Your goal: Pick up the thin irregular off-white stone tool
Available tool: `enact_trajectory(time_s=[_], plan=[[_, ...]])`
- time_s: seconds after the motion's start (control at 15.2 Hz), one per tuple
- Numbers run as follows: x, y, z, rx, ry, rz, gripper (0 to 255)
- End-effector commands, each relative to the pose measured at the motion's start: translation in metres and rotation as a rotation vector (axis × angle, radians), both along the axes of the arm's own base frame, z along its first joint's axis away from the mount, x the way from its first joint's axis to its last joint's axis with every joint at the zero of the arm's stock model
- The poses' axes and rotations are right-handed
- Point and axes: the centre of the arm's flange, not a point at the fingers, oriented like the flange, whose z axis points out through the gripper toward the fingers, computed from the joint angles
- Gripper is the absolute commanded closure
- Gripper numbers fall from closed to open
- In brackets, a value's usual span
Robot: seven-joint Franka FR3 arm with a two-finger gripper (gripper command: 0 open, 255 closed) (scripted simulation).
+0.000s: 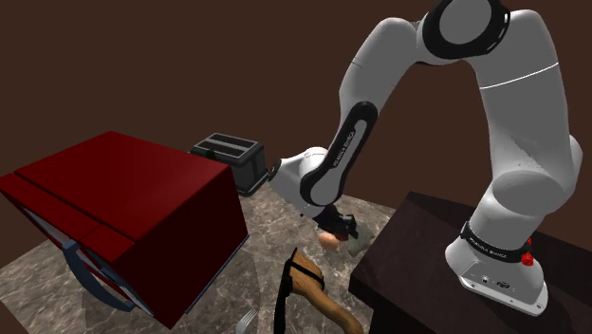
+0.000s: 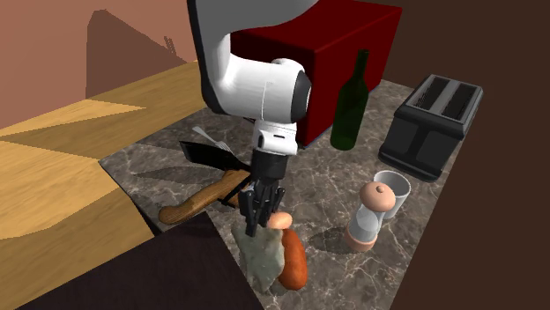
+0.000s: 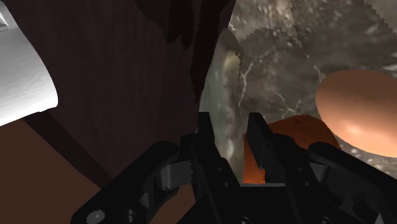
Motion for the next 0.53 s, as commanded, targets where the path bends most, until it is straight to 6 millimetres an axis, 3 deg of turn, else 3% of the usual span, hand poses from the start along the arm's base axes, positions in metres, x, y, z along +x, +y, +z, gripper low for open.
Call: enact_trajectory(time_s=[0.0, 0.33, 0.46], plan=[[0.000, 0.000, 0.012, 0.000, 0.001, 0.000, 255], [0.000, 0.000, 0.038, 0.000, 0.001, 0.000, 255], [0.000, 0.000, 0.039, 0.000, 0.001, 0.000, 255]])
